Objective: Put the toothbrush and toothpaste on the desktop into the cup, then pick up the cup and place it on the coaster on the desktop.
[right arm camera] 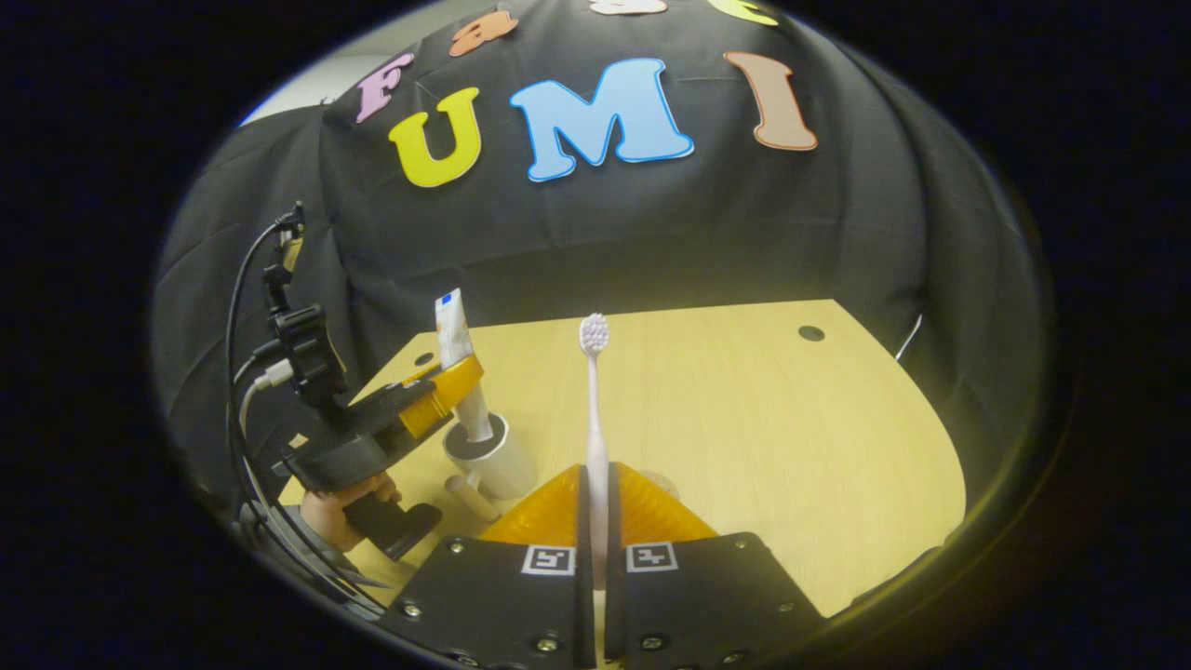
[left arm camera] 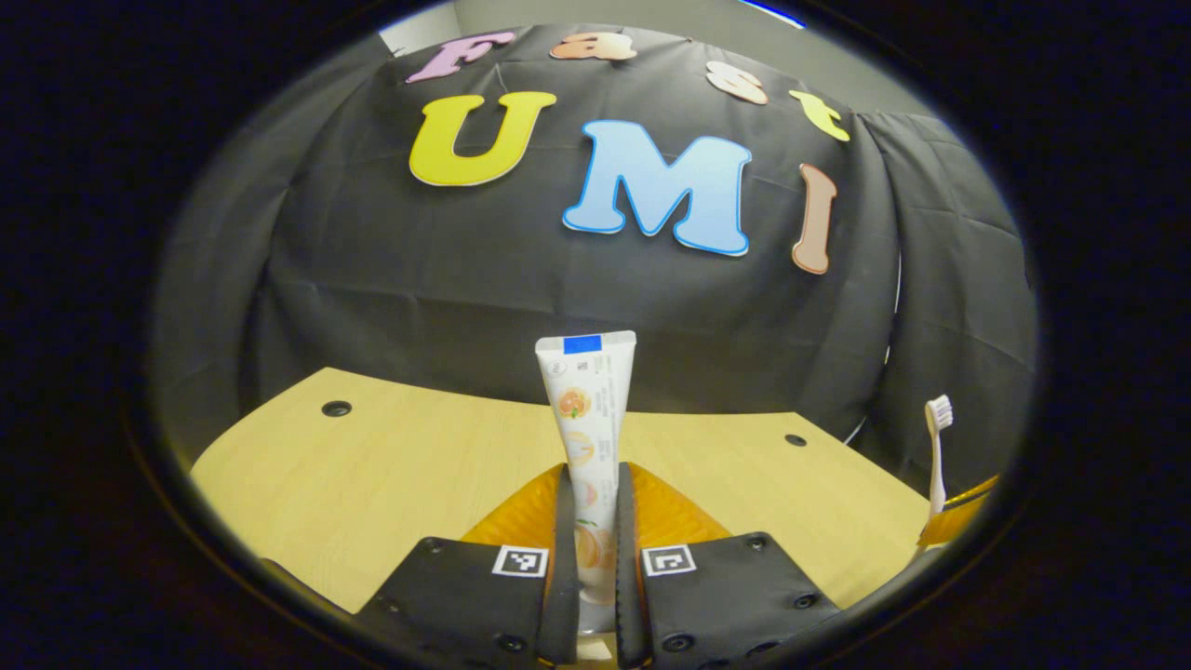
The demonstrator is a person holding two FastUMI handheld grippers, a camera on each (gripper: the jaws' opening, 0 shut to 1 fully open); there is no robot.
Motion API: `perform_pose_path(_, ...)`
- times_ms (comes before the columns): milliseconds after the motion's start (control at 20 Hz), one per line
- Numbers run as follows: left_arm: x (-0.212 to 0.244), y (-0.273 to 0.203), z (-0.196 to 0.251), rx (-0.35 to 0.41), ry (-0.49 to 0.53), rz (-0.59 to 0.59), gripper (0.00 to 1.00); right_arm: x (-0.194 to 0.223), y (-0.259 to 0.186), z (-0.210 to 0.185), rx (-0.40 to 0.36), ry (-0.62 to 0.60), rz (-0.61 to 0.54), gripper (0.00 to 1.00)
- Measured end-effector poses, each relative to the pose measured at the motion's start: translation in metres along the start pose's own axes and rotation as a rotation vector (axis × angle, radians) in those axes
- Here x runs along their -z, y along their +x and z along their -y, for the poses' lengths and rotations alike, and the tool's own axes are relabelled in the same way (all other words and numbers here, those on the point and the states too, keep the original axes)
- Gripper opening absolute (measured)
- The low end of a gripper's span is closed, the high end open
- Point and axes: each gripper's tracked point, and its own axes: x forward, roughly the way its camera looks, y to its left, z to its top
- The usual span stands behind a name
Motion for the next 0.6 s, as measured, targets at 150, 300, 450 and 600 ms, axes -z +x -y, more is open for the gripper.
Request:
perform_pose_path(150, 0.012, 0.002, -0.009, -0.022, 0.007, -0.043, 0.25, 0.003, 0.001, -0.002, -0.011, -0.002, -0.018, 0.05)
perform_pose_path(300, 0.020, -0.002, -0.012, -0.038, 0.022, -0.077, 0.28, 0.003, 0.002, -0.005, -0.027, 0.002, -0.021, 0.05)
perform_pose_path(450, 0.029, -0.005, -0.005, -0.024, 0.036, -0.111, 0.31, 0.001, 0.003, -0.007, -0.036, 0.007, -0.025, 0.05)
perform_pose_path(600, 0.046, -0.007, -0.004, -0.015, 0.053, -0.167, 0.39, -0.002, 0.004, -0.013, -0.047, 0.010, -0.027, 0.06)
